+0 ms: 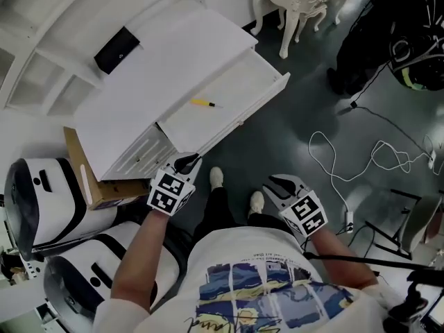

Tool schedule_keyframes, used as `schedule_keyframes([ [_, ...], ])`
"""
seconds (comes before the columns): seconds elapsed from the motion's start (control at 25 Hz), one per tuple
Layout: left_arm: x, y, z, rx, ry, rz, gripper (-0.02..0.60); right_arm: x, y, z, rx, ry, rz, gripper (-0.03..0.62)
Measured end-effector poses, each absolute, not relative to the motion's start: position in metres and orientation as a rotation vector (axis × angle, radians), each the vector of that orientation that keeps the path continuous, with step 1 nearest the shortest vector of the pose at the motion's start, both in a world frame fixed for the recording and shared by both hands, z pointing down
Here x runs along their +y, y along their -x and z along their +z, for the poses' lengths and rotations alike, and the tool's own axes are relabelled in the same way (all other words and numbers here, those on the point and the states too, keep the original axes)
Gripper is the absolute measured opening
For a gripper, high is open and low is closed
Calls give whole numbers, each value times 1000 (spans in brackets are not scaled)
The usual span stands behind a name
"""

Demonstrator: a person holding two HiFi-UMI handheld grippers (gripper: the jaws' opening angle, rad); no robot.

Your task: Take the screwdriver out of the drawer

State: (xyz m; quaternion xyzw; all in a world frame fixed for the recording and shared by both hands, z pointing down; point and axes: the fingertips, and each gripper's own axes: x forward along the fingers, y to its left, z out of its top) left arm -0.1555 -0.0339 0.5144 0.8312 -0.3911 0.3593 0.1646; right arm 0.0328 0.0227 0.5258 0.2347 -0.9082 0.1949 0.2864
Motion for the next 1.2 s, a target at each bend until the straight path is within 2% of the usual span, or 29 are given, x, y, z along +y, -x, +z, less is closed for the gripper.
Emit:
schedule_keyframes([
  [0.24,-122,175,563,-986,-2403,1173,17,-18,-27,526,-2365,-753,589,123],
  [0.44,-171,182,621,-797,-2402,1340,80,-46,-16,529,-2280,-868,666,124],
  [0.56,-198,188,654,-728,-2396,1426,88,-59,-8,530,-2246,-936,731,124],
  [0.96,-245,191,734,-547,-2374,1643,108,-57,-11,546,-2070,-1128,938,123],
  [1.2,-255,187,765,-463,-2355,1725,161,-52,-12,553,-2005,-1185,1018,123],
])
